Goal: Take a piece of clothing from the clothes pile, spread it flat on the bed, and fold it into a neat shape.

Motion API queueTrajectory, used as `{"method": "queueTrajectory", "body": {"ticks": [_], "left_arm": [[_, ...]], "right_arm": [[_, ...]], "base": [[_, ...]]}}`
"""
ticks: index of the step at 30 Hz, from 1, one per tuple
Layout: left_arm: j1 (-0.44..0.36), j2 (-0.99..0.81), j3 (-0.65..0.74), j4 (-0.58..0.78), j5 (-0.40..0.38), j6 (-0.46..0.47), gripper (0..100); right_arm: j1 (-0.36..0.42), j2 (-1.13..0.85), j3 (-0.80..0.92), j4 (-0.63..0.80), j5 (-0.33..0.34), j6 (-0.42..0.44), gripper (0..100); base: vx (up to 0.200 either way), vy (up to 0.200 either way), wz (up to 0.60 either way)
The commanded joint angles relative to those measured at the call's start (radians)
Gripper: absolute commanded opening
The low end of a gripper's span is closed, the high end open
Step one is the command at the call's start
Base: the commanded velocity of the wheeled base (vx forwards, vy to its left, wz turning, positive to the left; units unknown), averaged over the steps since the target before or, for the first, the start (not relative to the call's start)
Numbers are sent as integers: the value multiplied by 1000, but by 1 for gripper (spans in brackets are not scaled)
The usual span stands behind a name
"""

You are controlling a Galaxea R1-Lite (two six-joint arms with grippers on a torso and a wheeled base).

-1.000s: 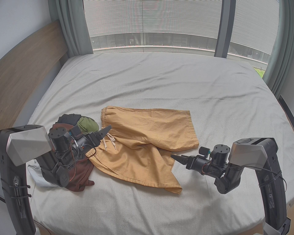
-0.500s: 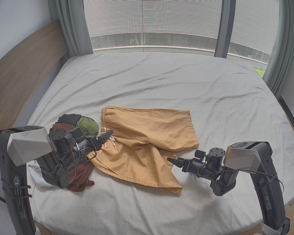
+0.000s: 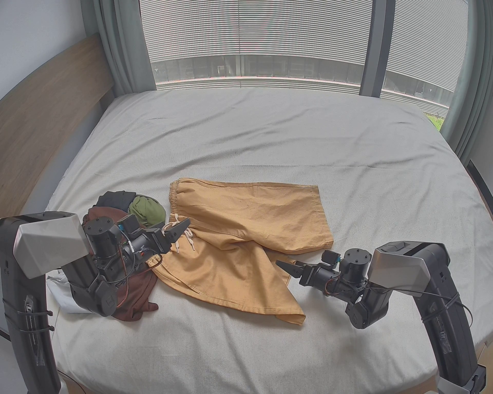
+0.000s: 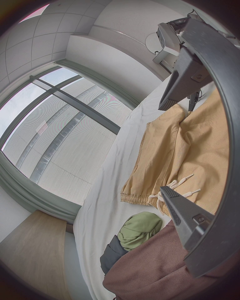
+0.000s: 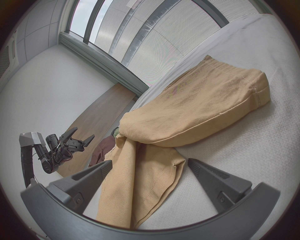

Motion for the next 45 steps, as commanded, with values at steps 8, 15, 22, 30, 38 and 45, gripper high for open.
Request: {"method": "queueTrajectory", "body": {"ticks": [8,15,22,30,38,45], "left_arm": [[-6,5,2,1,-1,-1,100],[-7,17,2,-1,1,-1,100],[-9,28,1,-1,1,2,100],[-7,31,2,-1,2,2,100],[-7,31,4,-1,2,2,100],[-6,34,5,-1,2,2,100]], "right_arm": [[14,13,-7,-5,1,30,0],[2,16,0,-6,-1,29,0],[-33,-140,155,-6,1,21,0],[-121,-217,186,18,2,20,0],[-176,-235,181,55,2,14,0],[-190,-220,155,83,2,12,0]], "base": [[0,0,0],[0,0,0],[0,0,0],[0,0,0],[0,0,0],[0,0,0]]}}
